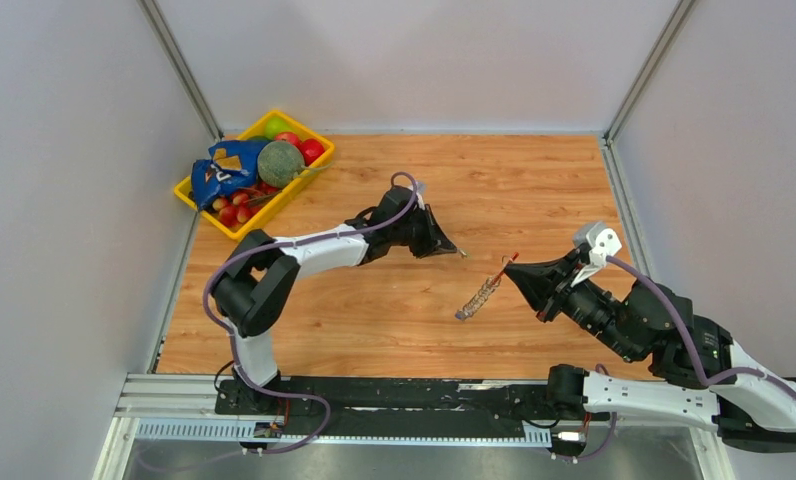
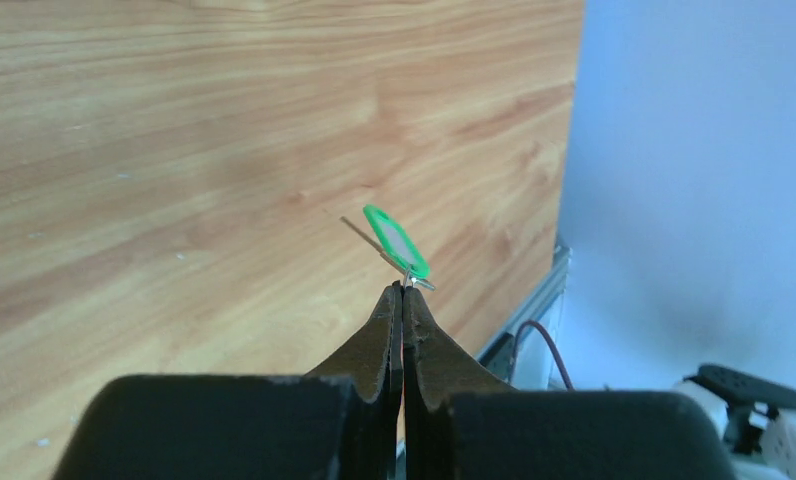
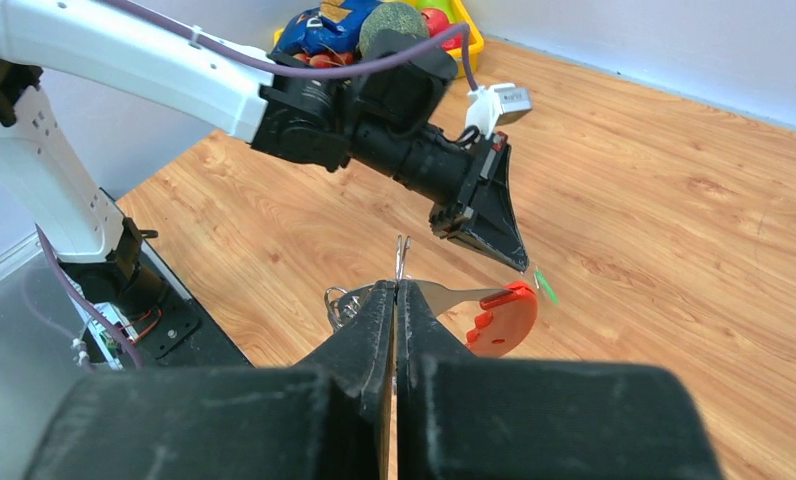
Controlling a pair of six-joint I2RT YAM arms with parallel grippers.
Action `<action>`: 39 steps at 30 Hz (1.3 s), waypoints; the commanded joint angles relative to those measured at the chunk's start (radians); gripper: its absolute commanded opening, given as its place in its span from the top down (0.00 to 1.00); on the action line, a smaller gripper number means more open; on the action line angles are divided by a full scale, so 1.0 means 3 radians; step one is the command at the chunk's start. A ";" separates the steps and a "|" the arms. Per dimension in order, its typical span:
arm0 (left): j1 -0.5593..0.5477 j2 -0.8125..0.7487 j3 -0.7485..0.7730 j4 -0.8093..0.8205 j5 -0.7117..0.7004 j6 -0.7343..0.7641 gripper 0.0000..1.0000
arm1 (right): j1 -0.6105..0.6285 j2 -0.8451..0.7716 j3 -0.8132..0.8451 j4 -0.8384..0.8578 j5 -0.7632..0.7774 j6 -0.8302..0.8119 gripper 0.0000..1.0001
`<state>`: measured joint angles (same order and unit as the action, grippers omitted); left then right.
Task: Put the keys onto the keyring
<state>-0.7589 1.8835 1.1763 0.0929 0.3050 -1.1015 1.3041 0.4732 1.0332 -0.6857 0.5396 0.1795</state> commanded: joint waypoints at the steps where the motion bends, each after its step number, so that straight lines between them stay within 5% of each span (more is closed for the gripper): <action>1: 0.0023 -0.0492 -0.0091 -0.0146 0.0160 0.0412 1.00 | 0.0016 0.0080 0.0231 -0.0017 -0.0103 -0.0003 1.00; 22: 0.0055 -0.2110 0.0186 -0.1681 0.0168 0.1741 1.00 | 0.0015 0.0632 0.0503 -0.0099 -0.1450 -0.0565 1.00; 39: 0.0055 -0.2850 0.0088 -0.1852 0.0501 0.1915 1.00 | 0.0015 0.0623 -0.0140 0.0589 -0.2303 -0.2393 1.00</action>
<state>-0.7456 1.0687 1.2053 -0.4717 0.4084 -0.5594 1.3041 0.6785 1.0111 -0.6350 -0.0868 -0.3492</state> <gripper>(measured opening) 0.008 0.007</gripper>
